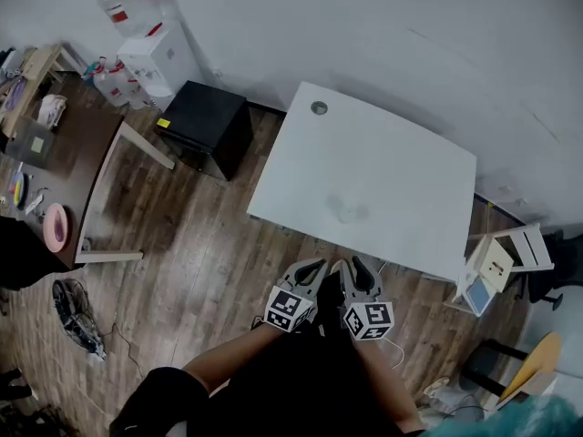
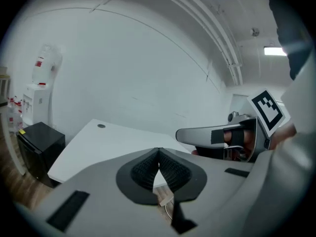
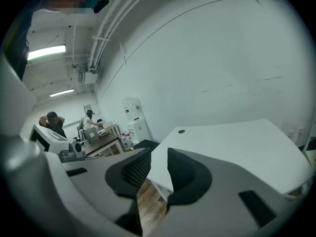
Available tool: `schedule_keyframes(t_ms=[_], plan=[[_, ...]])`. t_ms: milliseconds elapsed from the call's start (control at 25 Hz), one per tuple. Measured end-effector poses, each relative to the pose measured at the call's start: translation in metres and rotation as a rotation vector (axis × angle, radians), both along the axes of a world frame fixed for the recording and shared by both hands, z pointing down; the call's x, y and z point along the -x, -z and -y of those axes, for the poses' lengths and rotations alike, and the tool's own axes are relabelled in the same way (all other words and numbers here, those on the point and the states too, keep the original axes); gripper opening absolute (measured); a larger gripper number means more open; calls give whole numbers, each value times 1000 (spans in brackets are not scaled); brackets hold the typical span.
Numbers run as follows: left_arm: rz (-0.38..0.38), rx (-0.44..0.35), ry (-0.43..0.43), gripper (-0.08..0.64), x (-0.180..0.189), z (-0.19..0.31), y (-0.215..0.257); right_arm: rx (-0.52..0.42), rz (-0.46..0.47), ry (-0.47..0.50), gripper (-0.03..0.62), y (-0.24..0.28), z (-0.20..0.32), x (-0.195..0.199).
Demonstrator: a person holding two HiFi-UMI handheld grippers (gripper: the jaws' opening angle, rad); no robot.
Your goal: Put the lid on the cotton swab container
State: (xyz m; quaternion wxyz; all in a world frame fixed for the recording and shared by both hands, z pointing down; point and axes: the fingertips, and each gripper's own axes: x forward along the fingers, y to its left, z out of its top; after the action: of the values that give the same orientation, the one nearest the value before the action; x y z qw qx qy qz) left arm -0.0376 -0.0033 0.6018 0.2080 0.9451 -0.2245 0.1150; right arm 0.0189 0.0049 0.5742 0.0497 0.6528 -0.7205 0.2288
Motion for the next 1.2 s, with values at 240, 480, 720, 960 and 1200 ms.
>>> schedule_keyframes(t_ms=[240,480,720,960,1200], plan=[[-63,-35,-48,14,-8,-25,38,-69,78,-17,82,34,-23,6],[-95,-106,-17,14,-13,-25,74,-139,-25,-54,37,59,-38,3],[-65,-216,-59,14,-27,-31,109,-171,-68,-153,38,77,-53,-5],[-74,-258,-98,14,-44,-46,126,-197,-134,-173,37,94,-59,-16],[-72,-301,-30,14,-39,-48,132,-186,-181,-196,38,101,-58,-17]])
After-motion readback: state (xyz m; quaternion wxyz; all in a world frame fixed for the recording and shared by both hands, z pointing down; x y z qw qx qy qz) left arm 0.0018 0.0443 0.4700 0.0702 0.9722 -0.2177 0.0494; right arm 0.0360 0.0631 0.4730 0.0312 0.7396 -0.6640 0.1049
